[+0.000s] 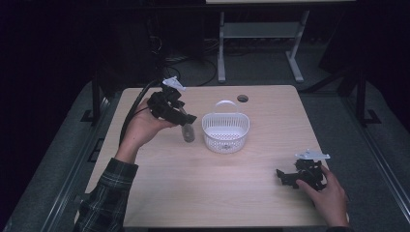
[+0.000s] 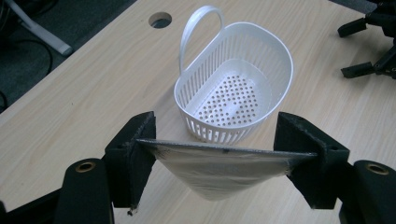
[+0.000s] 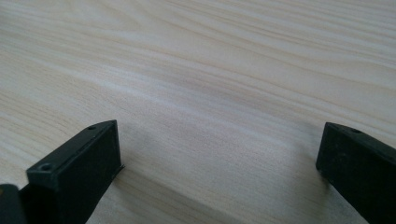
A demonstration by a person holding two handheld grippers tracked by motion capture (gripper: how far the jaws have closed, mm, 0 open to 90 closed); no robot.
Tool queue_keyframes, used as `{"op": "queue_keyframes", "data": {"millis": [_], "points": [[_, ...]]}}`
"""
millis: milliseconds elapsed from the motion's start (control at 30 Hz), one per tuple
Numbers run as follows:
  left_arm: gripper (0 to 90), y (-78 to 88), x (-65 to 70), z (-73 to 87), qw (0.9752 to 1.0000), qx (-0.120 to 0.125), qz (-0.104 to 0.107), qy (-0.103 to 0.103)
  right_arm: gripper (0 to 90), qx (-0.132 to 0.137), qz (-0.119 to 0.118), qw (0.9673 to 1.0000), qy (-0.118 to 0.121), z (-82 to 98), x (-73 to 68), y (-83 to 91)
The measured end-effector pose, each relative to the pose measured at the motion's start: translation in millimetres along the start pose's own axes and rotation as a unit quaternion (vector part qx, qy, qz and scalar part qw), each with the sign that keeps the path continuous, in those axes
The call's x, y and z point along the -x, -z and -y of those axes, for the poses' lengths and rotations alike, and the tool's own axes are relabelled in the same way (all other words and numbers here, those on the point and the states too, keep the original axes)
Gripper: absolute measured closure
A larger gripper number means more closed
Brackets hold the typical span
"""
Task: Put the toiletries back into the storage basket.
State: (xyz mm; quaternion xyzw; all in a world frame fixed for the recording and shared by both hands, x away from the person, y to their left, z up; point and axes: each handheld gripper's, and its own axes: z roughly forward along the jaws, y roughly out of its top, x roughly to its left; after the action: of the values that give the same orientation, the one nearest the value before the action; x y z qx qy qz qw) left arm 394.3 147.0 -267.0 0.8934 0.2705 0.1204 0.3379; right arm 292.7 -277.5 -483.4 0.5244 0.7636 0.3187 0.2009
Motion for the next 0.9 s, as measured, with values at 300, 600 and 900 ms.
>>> {"op": "queue_keyframes", "data": {"millis": [300,600,900], "points": [[29.5,0.5,1.5,-10.4,0.9999,0.010,0.002,-0.003,0.0,0.000,0.000,1.0000,-0.001,0.0,-0.1,0.1],[29.5,-2.6,4.8,-20.9,0.9998,0.015,0.004,-0.007,0.0,0.000,0.000,1.0000,-0.001,0.0,-0.1,0.1],[29.5,-8.0,9.7,-33.8,0.9997,0.019,0.009,-0.012,0.0,0.000,0.000,1.0000,-0.001,0.0,-0.1,0.0]]}}
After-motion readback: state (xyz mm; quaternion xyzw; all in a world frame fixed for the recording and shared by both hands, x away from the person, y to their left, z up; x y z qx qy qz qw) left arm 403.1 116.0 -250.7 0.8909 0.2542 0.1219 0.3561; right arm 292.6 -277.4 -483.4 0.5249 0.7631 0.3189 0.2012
